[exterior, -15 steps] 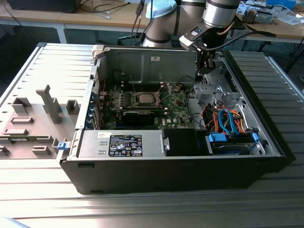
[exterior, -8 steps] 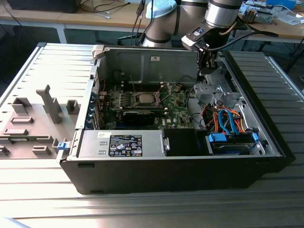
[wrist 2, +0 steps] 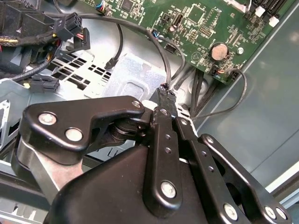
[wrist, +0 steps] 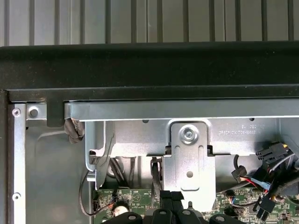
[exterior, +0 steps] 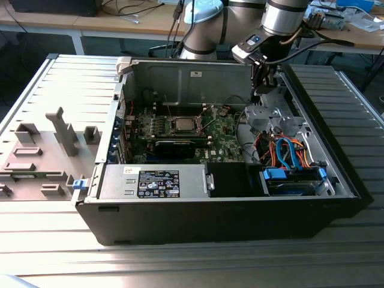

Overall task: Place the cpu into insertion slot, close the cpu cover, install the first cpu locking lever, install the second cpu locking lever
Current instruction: 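Close the cpu cover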

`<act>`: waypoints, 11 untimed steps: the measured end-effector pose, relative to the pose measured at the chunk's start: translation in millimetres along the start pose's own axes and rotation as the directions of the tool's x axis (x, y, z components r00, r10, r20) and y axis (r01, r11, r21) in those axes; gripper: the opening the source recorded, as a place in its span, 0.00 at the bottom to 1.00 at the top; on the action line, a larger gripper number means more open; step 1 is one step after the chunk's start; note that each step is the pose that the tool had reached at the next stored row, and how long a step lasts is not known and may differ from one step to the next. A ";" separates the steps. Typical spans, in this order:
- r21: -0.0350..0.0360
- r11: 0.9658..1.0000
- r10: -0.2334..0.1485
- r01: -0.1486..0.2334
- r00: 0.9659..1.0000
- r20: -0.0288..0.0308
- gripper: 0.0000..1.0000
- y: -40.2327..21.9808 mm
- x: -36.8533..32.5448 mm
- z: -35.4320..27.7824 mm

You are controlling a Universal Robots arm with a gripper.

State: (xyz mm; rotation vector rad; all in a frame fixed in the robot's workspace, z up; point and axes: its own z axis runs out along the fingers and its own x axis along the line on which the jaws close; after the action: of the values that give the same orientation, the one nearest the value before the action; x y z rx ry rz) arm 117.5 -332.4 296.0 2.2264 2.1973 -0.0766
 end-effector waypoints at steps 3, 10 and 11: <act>0.000 1.000 0.000 0.000 1.000 0.000 0.11 3.2 0.1 0.0; 0.000 1.000 0.000 0.000 1.000 0.000 0.11 7.5 0.1 0.7; 0.000 1.000 0.000 0.000 1.000 0.000 0.11 7.5 0.1 1.2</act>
State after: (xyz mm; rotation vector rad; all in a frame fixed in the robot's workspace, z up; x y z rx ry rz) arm 125.0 -332.5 294.5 2.2265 2.1970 -0.0767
